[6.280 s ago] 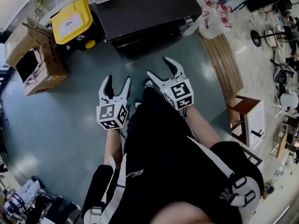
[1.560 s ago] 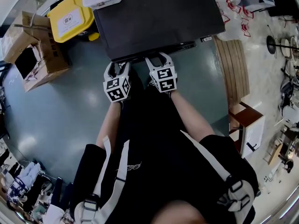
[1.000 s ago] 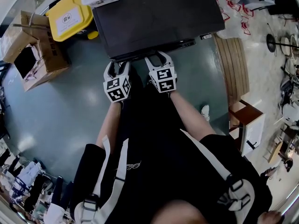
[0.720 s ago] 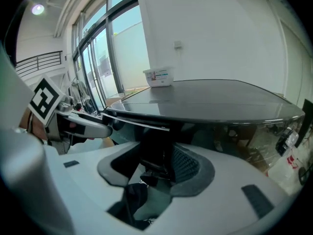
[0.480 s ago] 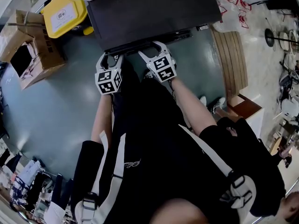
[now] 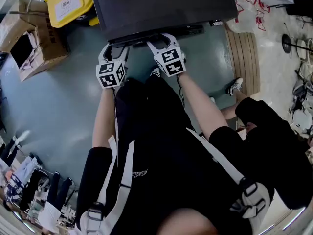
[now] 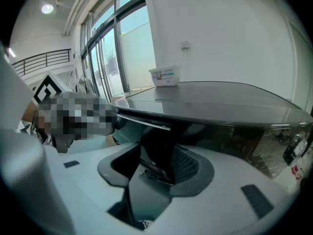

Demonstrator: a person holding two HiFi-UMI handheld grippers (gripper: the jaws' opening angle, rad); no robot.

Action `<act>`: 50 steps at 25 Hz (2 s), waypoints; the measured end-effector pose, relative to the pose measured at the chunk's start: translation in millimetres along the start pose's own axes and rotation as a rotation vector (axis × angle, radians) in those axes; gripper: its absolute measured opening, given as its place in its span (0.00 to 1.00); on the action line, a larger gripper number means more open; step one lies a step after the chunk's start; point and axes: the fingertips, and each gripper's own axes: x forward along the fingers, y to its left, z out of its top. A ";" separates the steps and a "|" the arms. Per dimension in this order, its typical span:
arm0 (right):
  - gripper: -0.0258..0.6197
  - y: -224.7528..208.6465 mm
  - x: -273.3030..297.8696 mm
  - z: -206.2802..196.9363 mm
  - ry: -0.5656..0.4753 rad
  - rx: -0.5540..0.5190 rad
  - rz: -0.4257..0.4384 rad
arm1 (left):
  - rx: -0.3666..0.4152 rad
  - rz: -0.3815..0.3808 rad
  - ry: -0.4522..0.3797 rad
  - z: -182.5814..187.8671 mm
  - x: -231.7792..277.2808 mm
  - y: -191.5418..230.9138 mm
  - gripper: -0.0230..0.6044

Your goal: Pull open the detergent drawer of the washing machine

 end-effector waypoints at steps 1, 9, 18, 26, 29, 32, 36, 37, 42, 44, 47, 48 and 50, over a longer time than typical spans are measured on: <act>0.35 1.0 0.2 -1.1 0.002 0.002 0.002 | -0.001 -0.002 0.002 -1.0 -0.5 0.5 0.51; 0.34 8.2 2.5 -4.5 0.015 0.007 0.003 | -0.008 0.006 0.001 -6.7 -4.5 5.6 0.51; 0.34 10.5 -4.1 -7.3 0.015 0.014 -0.018 | -0.008 0.003 -0.006 -10.1 -10.0 0.8 0.51; 0.35 11.9 -5.8 -7.7 0.005 0.026 -0.031 | -0.015 0.004 0.001 -10.5 -11.8 -0.5 0.51; 0.35 13.7 -6.5 -10.3 0.006 0.024 -0.032 | -0.017 0.003 0.007 -13.4 -13.0 -0.6 0.51; 0.35 16.0 -8.1 -11.9 0.011 0.025 -0.030 | -0.020 0.000 0.011 -15.0 -15.4 -1.1 0.51; 0.35 17.2 -10.7 -11.8 0.010 0.024 -0.031 | -0.021 0.001 0.010 -15.4 -17.9 -2.6 0.51; 0.35 17.6 -11.4 -12.5 0.009 0.024 -0.032 | -0.022 0.000 0.010 -16.0 -18.5 -3.2 0.51; 0.35 19.0 -15.6 -15.9 0.010 0.024 -0.038 | -0.022 -0.003 0.007 -19.3 -21.6 -6.3 0.51; 0.35 19.0 -18.1 -17.1 0.010 0.024 -0.040 | -0.021 -0.003 0.005 -20.3 -22.8 -8.7 0.51; 0.35 19.0 -19.5 -17.7 0.008 0.028 -0.046 | -0.020 -0.003 0.003 -21.1 -23.6 -9.9 0.51; 0.35 19.2 -18.9 -18.1 0.008 0.028 -0.046 | -0.020 -0.003 0.003 -21.5 -23.8 -9.6 0.51; 0.35 19.9 -18.7 -19.6 0.011 0.029 -0.047 | -0.020 -0.004 0.002 -22.2 -24.3 -9.4 0.51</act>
